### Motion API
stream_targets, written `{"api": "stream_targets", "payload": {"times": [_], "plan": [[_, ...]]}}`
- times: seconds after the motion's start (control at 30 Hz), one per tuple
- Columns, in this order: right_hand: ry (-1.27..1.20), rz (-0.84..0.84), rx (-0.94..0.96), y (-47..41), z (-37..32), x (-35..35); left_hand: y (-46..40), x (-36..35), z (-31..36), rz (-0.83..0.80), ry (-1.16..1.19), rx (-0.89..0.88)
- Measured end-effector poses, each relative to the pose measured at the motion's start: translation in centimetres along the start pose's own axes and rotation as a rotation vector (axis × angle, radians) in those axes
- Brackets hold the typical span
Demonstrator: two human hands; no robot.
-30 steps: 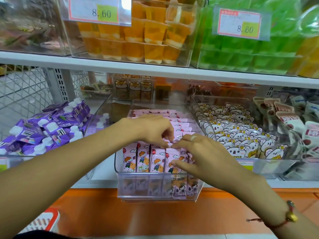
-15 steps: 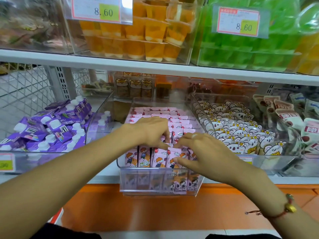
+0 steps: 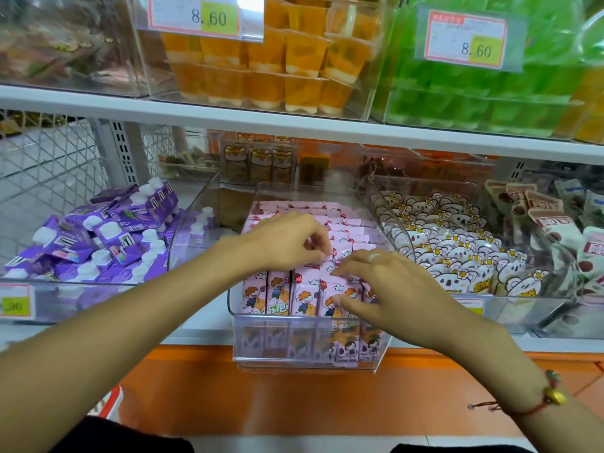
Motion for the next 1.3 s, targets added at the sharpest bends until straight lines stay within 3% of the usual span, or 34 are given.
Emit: {"api": "stream_targets", "payload": {"times": [0.23, 0.37, 0.6, 0.77, 0.87, 0.97, 1.17, 1.3], "plan": [[0.007, 0.003, -0.003, 0.1, 0.0, 0.0, -1.4, -1.5, 0.5, -0.184, -0.188, 0.044], [-0.003, 0.004, -0.007, 0.1, 0.1, -0.1, -1.5, -1.4, 0.7, -0.187, -0.199, 0.001], [-0.009, 0.025, -0.005, 0.1, 0.2, -0.1, 0.5, 0.7, -0.3, 0.056, 0.068, 0.004], [-0.086, 0.055, -0.011, 0.0, 0.1, 0.2, 2.3, 3.8, 0.2, 0.426, 0.386, 0.012], [-0.342, 0.223, -0.098, -0.1, 0.6, 1.1, 4.1, 5.1, 0.3, 0.652, 0.547, 0.010], [-0.671, 0.414, -0.196, 0.0, 1.0, 2.0, 5.5, 5.4, 0.6, 0.729, 0.717, -0.010], [-1.101, 0.347, -0.150, -1.2, -0.5, 1.4, 6.3, 3.4, 1.0, 0.707, 0.875, 0.023], [-1.308, 0.293, -0.325, -1.7, -0.2, -0.3, 6.4, 2.0, -0.3, 0.694, 0.954, 0.117]]}}
Point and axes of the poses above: each hand's wrist, its own y-axis away from the middle knuckle, its own x-axis out of the back of the hand, z = x × y, the point moved 6 cm from there along -y, towards the middle knuckle, and after that the axes turned 3 degrees about -y, right-handed, at the moved point
